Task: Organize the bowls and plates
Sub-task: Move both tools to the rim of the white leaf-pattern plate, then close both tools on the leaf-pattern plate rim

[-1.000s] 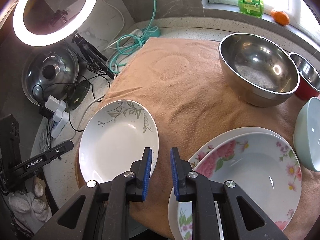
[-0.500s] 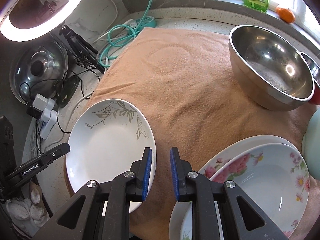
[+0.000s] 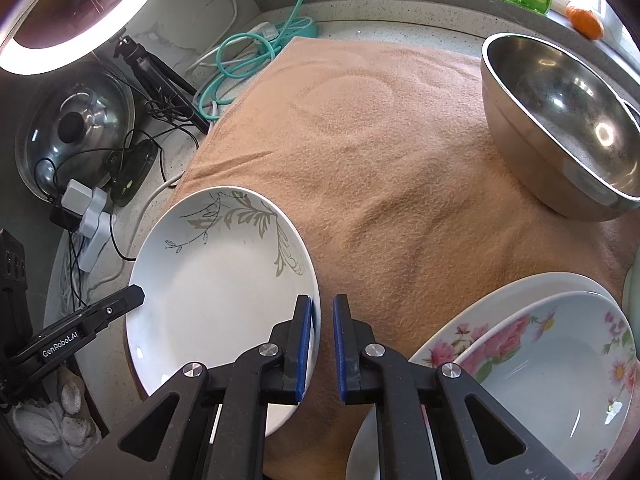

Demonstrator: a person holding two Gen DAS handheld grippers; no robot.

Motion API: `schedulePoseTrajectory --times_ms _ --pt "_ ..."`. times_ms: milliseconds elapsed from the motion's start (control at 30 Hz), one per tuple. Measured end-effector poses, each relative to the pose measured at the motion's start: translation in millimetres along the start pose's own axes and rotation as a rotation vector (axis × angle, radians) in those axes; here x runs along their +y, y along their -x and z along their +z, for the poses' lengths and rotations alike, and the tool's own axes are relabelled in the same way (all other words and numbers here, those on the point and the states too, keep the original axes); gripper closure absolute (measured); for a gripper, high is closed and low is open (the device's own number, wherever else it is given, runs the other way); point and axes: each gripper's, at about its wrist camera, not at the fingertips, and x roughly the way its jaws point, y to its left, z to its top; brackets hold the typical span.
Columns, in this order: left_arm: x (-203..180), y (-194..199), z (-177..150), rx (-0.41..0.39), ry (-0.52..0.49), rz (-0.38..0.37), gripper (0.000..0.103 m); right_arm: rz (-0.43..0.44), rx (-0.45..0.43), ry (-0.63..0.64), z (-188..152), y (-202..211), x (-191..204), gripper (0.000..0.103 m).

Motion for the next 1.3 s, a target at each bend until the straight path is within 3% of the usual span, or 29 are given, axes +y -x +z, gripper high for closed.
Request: schedulePoseTrajectory --times_ms 800,1300 --pt "1.1 6.5 0.9 -0.015 0.033 -0.005 0.098 0.019 0.000 -0.044 -1.5 4.1 -1.1 0.098" --pt "-18.3 27.6 9.2 -0.062 -0.007 -0.040 0.098 0.046 -0.066 -0.084 -3.0 38.8 -6.9 0.098"
